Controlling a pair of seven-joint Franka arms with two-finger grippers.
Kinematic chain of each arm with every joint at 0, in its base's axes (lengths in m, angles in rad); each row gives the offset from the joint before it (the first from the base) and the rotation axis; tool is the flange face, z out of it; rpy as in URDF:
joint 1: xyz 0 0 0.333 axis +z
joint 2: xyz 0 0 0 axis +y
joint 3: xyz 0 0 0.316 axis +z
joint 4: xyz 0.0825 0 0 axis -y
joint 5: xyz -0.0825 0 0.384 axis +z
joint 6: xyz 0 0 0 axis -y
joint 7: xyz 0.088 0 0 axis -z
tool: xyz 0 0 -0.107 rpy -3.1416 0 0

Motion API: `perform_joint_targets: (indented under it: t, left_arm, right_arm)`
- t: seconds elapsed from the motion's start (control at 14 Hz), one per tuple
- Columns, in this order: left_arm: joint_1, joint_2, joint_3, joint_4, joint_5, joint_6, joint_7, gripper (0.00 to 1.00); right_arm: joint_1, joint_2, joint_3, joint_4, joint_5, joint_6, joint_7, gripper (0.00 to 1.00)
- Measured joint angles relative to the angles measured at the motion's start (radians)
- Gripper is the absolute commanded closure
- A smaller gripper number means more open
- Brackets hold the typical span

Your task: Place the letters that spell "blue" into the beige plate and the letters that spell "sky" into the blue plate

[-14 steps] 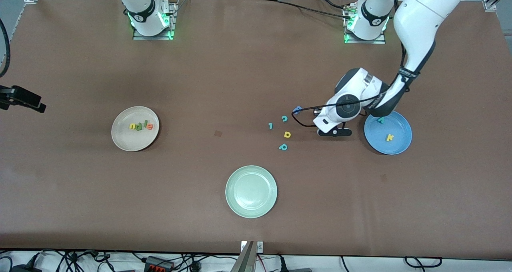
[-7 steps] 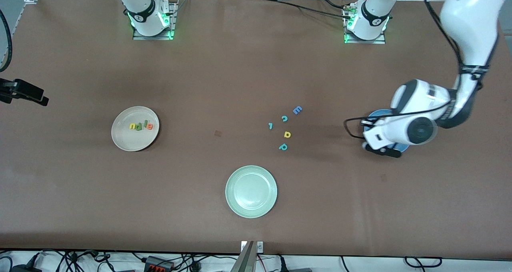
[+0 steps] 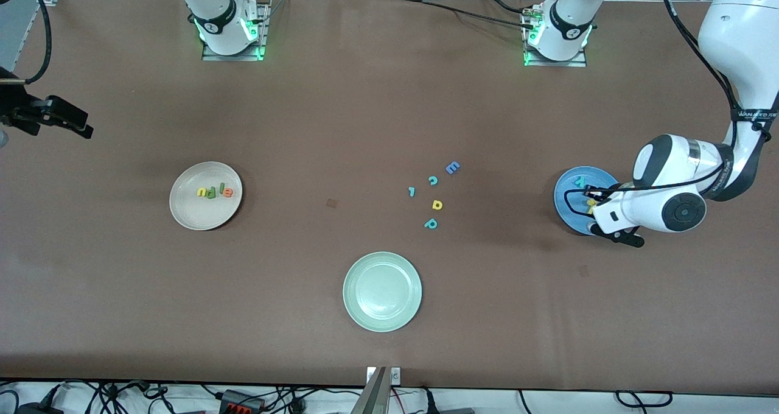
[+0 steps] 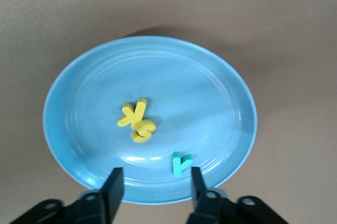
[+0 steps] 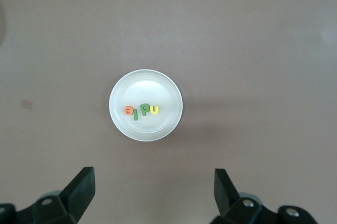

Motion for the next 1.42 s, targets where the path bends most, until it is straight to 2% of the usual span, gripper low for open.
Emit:
perform_joint_targets:
  t: [0.14, 0.28, 0.71, 0.85, 1.07, 1.14, 1.21, 1.42]
  left_arm:
    - [-0.001, -0.002, -0.030, 0.026, 0.000, -0.007, 0.000, 0.00]
    - [-0.001, -0.010, -0.077, 0.091, 0.000, -0.083, 0.000, 0.00]
    - [0.000, -0.067, -0.219, 0.443, 0.000, -0.491, 0.000, 0.00]
    - [-0.001, -0.095, -0.233, 0.523, 0.000, -0.606, 0.000, 0.00]
    - [-0.003, -0.157, -0.230, 0.607, -0.002, -0.662, 0.000, 0.00]
    - [-0.020, -0.188, -0.203, 0.618, -0.010, -0.668, -0.001, 0.00]
    - [-0.068, -0.223, -0.132, 0.621, -0.037, -0.669, -0.001, 0.00]
    - [-0.277, -0.293, 0.194, 0.614, -0.210, -0.644, -0.001, 0.00]
  right_arm:
    - [0.000, 0.005, 0.000, -0.002, 0.000, 0.010, 0.000, 0.00]
    - [0.000, 0.008, 0.000, -0.002, -0.001, 0.020, 0.000, 0.00]
    - [0.000, 0.008, 0.000, 0.005, -0.003, 0.037, 0.000, 0.00]
    - [0.003, 0.010, 0.000, 0.005, -0.005, 0.044, 0.000, 0.00]
    - [0.015, 0.011, 0.000, 0.005, -0.007, 0.053, 0.000, 0.00]
    - [0.018, 0.011, 0.000, 0.005, -0.008, 0.058, 0.000, 0.00]
    - [0.023, 0.012, -0.003, 0.005, -0.008, 0.060, 0.000, 0.00]
    - [0.066, 0.012, -0.045, 0.005, -0.010, 0.062, 0.000, 0.00]
